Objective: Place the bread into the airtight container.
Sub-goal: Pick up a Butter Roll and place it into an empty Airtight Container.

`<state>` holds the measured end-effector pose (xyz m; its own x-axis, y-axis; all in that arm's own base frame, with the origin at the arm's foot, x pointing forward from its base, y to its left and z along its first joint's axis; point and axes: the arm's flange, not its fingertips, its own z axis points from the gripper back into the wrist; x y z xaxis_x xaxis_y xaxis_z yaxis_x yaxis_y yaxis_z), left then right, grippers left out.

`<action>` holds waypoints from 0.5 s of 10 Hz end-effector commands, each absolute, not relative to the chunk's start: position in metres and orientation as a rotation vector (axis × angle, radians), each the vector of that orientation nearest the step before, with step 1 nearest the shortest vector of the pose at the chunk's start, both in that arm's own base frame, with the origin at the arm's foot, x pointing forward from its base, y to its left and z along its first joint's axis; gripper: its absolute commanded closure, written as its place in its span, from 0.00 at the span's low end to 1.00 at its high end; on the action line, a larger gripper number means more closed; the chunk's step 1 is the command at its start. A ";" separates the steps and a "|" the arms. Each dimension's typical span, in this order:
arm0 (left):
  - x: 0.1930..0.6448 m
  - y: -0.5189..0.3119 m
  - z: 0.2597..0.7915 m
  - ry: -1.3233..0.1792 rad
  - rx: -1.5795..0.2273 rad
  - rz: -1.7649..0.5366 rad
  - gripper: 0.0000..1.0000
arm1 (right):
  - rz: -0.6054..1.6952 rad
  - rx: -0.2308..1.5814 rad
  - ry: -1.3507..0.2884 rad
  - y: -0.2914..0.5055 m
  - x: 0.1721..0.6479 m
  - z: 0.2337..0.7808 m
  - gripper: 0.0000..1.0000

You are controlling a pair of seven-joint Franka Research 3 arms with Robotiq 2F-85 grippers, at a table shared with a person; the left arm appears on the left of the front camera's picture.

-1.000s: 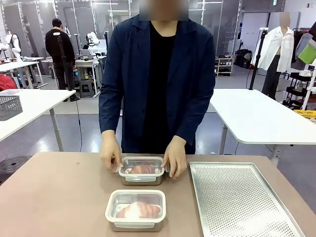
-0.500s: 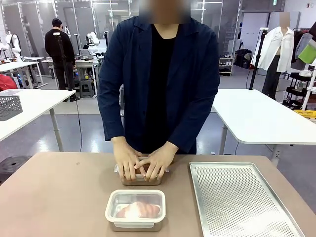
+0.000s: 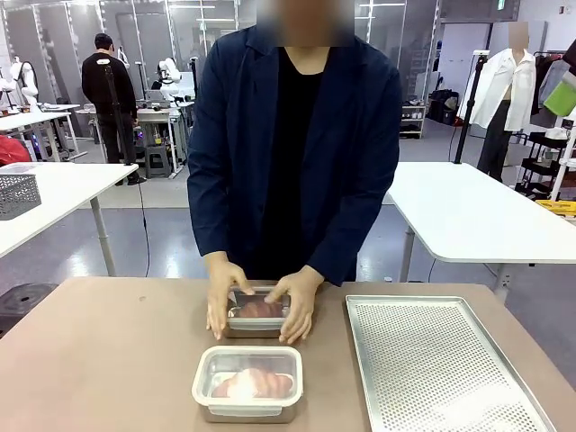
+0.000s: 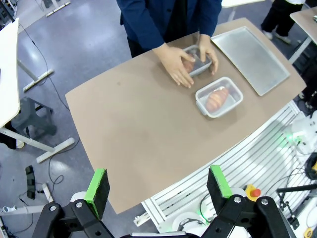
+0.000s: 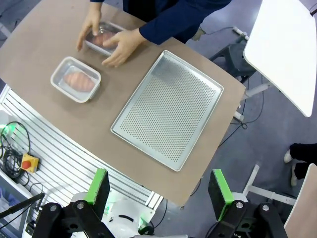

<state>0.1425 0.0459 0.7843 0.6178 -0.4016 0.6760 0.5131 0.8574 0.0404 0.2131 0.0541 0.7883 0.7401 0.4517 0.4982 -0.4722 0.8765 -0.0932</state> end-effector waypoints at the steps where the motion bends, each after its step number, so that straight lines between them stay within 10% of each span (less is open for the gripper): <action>1: 0.139 0.046 0.787 -0.732 -0.162 -0.550 0.00 | 0.515 0.031 -0.547 0.053 0.215 0.789 0.00; 5: 0.139 0.046 0.787 -0.732 -0.162 -0.550 0.00 | 0.515 0.031 -0.547 0.053 0.215 0.789 0.00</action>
<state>0.1425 0.0459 0.7843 0.6178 -0.4016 0.6760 0.5131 0.8574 0.0404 0.2131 0.0541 0.7883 0.7401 0.4517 0.4982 -0.4722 0.8765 -0.0932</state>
